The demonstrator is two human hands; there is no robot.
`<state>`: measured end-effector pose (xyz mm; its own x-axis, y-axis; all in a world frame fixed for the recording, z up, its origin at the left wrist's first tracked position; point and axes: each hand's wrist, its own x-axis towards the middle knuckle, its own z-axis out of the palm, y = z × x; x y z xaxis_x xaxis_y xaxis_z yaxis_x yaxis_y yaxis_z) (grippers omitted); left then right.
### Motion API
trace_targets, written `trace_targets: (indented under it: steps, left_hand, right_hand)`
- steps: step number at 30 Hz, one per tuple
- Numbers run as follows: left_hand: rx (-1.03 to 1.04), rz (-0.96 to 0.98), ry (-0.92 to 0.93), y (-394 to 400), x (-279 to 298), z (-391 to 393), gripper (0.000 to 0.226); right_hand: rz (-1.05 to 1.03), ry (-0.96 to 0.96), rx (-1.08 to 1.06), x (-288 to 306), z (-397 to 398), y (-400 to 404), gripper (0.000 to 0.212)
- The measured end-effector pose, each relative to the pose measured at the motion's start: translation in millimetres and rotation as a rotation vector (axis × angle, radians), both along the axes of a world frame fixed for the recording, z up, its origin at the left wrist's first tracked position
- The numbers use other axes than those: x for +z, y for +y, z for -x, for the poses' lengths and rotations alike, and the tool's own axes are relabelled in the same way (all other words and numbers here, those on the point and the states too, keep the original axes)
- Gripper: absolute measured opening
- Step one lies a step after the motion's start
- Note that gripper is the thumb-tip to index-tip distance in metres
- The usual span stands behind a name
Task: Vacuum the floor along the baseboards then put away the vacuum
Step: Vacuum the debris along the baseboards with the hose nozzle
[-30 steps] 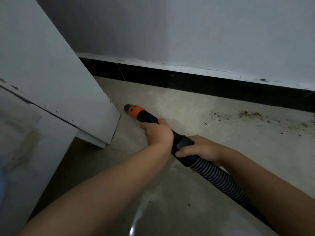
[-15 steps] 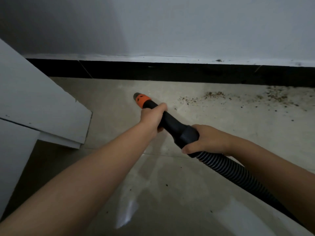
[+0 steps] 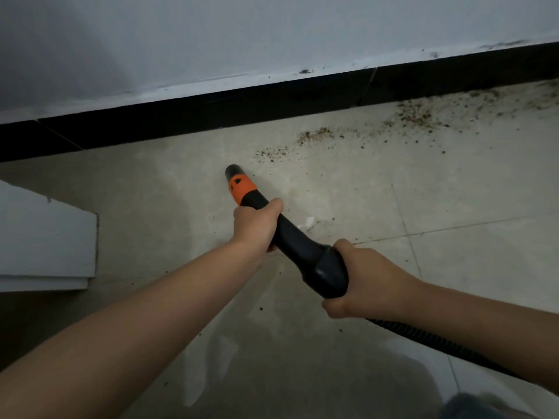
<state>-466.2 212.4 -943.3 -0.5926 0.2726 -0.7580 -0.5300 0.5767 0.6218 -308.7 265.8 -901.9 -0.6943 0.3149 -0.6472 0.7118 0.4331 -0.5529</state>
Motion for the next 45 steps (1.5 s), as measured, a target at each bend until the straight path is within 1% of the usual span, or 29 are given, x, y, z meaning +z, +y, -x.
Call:
trace_targets:
  steps: [2, 5, 8, 11, 14, 16, 19, 22, 27, 30, 33, 36, 41, 45]
  left_hand:
    - [0.001, 0.010, 0.037, -7.7, -2.0, 3.7, 0.051]
    - [-0.002, -0.006, 0.050, -15.9, -1.4, 6.8, 0.051]
    - [0.010, -0.010, 0.026, -15.2, 1.7, 5.2, 0.054]
    - [-0.002, -0.012, -0.010, -6.2, 3.7, -2.7, 0.051]
    - [-0.021, -0.017, 0.007, 7.3, 3.6, -15.1, 0.051]
    - [-0.015, 0.004, 0.051, 16.1, 3.0, -23.4, 0.052]
    - [0.014, 0.014, 0.121, 24.6, 2.3, -30.5, 0.049]
    - [-0.007, 0.055, 0.202, 24.8, 1.3, -31.2, 0.050]
    - [-0.060, 0.214, 0.349, 14.7, -2.0, -30.7, 0.053]
    - [-0.103, 0.252, 0.390, 11.6, -1.8, -33.2, 0.053]
    - [-0.117, 0.259, 0.390, 13.3, -2.7, -29.9, 0.053]
    - [-0.140, 0.248, 0.382, 16.6, -2.1, -24.1, 0.052]
    - [-0.187, 0.246, 0.362, 23.4, 1.6, -15.9, 0.053]
    - [-0.233, 0.255, 0.309, 25.1, 2.4, -27.1, 0.055]
  right_hand:
    - [0.004, 0.021, 0.019, 1.4, 3.3, -9.2, 0.049]
    - [-0.005, 0.035, 0.042, 3.7, 7.2, -17.6, 0.050]
    - [-0.031, 0.019, 0.052, 5.8, 6.0, -15.8, 0.049]
    - [-0.060, 0.005, 0.043, 5.6, -1.9, -8.9, 0.048]
    - [-0.106, -0.027, 0.037, 1.1, -11.5, -4.3, 0.051]
    - [-0.108, -0.027, 0.012, -5.7, -15.4, -4.2, 0.051]
    - [-0.057, 0.003, -0.064, -18.4, -16.1, -6.5, 0.050]
    - [-0.006, 0.035, -0.103, -28.2, -13.0, -8.8, 0.051]
    - [-0.002, 0.026, -0.042, -35.4, -8.7, -16.1, 0.051]
    - [-0.054, 0.027, -0.030, -39.1, -6.9, -21.2, 0.051]
    - [-0.114, 0.069, -0.035, -43.2, -6.5, -24.0, 0.051]
    - [-0.121, 0.089, -0.053, -44.0, -3.9, -22.8, 0.050]
    - [-0.102, 0.078, -0.052, -35.3, -0.4, -15.9, 0.051]
    - [-0.107, 0.050, -0.034, -20.7, -18.9, -11.1, 0.052]
